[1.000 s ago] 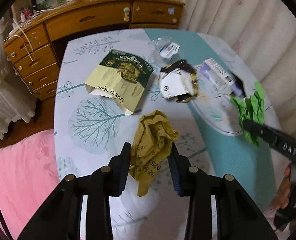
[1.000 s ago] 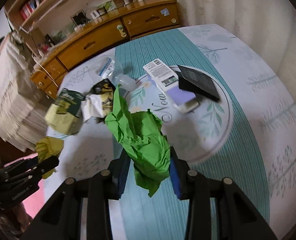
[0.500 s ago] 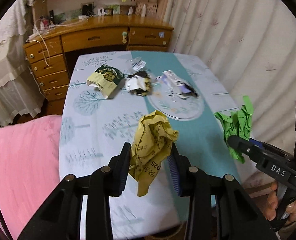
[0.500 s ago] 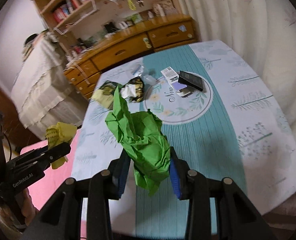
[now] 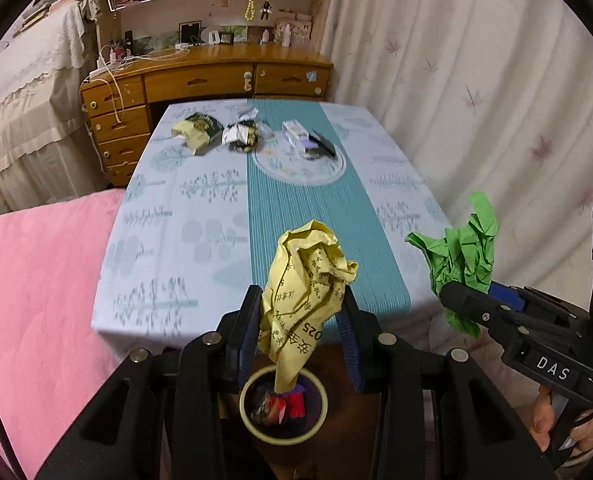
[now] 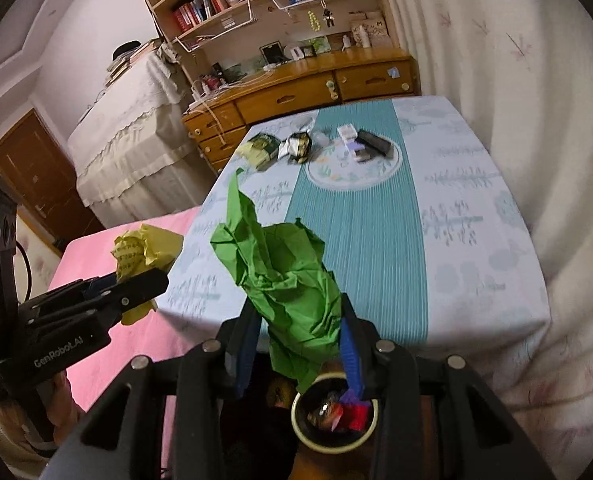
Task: Collect trash
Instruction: 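Carry the yellow and green papers over the bin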
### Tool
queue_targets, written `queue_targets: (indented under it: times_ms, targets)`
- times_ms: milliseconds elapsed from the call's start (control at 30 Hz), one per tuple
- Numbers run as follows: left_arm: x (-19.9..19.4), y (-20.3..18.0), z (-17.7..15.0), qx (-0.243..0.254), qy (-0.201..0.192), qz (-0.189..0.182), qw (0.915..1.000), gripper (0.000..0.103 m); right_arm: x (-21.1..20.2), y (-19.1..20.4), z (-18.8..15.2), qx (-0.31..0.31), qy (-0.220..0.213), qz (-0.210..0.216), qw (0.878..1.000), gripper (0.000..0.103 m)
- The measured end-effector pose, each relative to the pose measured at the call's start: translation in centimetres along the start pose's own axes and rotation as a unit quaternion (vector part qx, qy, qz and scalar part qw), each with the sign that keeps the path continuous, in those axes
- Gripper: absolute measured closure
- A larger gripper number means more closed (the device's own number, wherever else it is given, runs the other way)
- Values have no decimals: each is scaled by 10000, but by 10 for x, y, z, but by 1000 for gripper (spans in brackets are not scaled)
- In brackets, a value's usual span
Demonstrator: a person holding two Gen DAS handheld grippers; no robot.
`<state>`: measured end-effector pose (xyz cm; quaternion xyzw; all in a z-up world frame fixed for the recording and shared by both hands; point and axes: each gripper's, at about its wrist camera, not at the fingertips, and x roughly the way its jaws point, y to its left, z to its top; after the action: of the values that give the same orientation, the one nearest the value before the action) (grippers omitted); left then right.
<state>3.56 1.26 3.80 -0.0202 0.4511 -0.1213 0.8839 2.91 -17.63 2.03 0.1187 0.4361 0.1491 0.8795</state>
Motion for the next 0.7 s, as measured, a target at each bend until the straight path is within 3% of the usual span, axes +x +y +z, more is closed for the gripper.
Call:
queue_targets:
  times_ms: [367,533,700]
  targets:
    - [-5,-26,-45,238,545,230,9980,68,6,-21,-65,526,492,104,9973,66]
    - [24,-20,-75,247,999,178,9945,68,33,-30,-100,814,899,-23,9926,66]
    - [81,-3,-113,38,1412,85,9899,68,81,-40,-145,1114,1314,-273,9847,66]
